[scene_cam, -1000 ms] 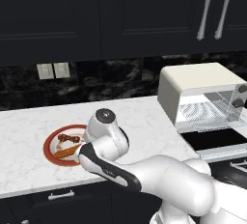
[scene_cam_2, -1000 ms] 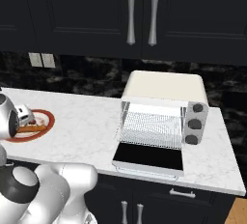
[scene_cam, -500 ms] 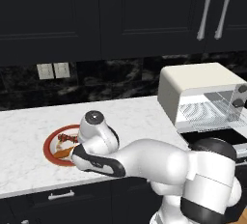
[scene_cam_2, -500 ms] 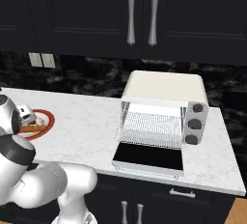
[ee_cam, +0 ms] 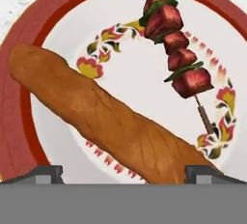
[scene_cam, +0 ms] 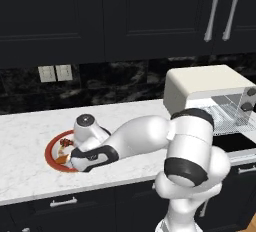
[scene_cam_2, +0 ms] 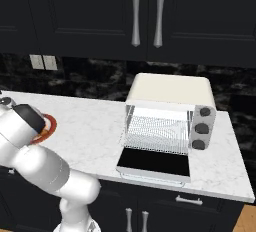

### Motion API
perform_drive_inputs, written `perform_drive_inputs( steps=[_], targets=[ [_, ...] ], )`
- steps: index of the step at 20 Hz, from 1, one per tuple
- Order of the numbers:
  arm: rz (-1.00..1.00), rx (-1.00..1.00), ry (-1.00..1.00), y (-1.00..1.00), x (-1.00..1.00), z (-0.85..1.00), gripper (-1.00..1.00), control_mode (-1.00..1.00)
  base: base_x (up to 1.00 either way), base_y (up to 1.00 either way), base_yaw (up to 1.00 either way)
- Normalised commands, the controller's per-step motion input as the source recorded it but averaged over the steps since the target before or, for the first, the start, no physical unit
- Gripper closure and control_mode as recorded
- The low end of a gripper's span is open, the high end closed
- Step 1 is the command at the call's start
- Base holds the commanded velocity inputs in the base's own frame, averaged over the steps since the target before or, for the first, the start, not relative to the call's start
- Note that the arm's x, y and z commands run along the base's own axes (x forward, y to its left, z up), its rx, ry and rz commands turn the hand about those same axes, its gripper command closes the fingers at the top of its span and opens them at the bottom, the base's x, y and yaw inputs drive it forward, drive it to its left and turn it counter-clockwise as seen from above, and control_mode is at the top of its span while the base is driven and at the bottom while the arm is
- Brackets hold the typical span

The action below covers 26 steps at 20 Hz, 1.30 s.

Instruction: Pick up the kebab skewer and baguette bread, and place them inside the toaster oven. Close the toaster oven door and start by setting the timer.

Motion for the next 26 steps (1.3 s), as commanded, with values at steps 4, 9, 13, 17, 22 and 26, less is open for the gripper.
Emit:
perform_drive_inputs(
  steps=[4,9,13,17,22,26],
  targets=[
    [0.0,-0.06,0.0,0.12,0.21,-0.16,-1.0,-1.0,0.0,0.0,0.0],
    [0.0,-0.04,0.0,0.06,0.18,-0.02,-1.0,-1.0,0.0,0.0,0.0],
    [0.0,-0.02,0.0,0.04,0.0,-0.4,-1.0,-1.0,0.0,0.0,0.0],
    [0.0,0.0,0.0,0.06,0.0,-0.42,-1.0,-1.0,0.0,0.0,0.0],
    [0.0,0.0,0.0,0.0,-0.01,-0.55,-1.0,-1.0,0.0,0.0,0.0],
    [0.07,0.0,-0.01,0.0,0.0,-0.53,-1.0,-1.0,0.0,0.0,0.0]
  ],
)
